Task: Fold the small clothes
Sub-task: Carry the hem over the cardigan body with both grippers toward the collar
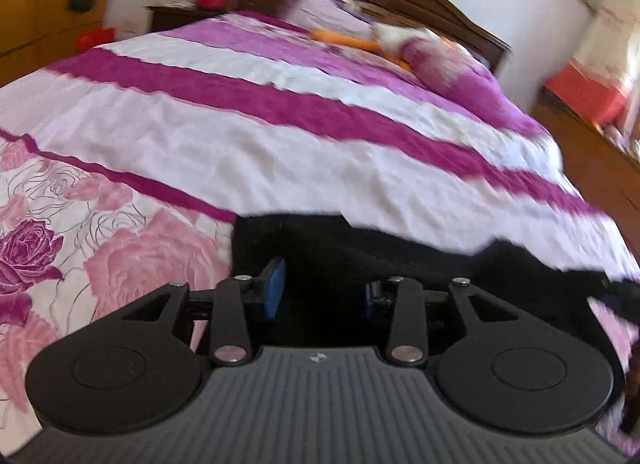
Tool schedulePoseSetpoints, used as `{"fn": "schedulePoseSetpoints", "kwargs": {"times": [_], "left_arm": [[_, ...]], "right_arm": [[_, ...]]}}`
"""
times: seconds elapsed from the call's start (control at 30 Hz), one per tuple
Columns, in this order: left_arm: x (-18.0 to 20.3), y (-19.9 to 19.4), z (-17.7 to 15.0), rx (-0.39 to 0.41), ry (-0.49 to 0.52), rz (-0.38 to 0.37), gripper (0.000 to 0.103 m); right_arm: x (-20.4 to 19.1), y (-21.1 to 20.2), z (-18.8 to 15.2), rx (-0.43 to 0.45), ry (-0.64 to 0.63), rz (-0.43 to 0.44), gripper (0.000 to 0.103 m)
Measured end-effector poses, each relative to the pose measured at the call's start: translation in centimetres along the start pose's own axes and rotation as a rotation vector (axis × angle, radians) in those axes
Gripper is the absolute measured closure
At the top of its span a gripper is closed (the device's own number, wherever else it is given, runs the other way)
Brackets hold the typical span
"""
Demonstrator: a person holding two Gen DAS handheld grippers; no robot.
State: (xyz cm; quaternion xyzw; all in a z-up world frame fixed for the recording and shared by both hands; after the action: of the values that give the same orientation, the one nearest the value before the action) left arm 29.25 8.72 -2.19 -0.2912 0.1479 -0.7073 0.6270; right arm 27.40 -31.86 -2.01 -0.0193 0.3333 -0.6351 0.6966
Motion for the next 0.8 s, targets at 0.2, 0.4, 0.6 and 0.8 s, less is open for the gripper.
{"fn": "schedulePoseSetpoints", "kwargs": {"times": [0.2, 0.4, 0.6, 0.8], "left_arm": [[0.5, -3.6, -2.6, -0.007, 0.13, -0.014, 0.058], [0.7, -4.5, -5.1, -0.069, 0.243, -0.018, 0.058], [2.3, -1.7, -5.4, -0.076, 0.351, -0.01, 0.06], [3.2, 2.2, -2.5, -0.041, 0.336, 0.019, 0.06]], "right_arm": [[-1.1, -2.9, -1.4, -0.033, -0.176, 0.012, 0.058], [-1.4, -4.9, -3.3, -0.058, -0.277, 0.039, 0.058], [-2.5, -3.4, -5.1, -0.101, -0.433, 0.0, 0.063], [-3.6, -0.6, -3.9, -0.085, -0.42, -0.004, 0.066]]}}
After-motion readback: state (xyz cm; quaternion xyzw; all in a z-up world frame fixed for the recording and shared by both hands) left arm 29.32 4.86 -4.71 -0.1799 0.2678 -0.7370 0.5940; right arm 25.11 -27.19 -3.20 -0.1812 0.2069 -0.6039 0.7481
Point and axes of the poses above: each gripper's, at about its wrist camera, not at the fingertips, and y roughly the way its jaws point, x to its right, z to its top, the point moved 6 cm from there along y, roughly the way its jaws point, and after that the axes turned 3 degrees about y, right-handed, at the moved point
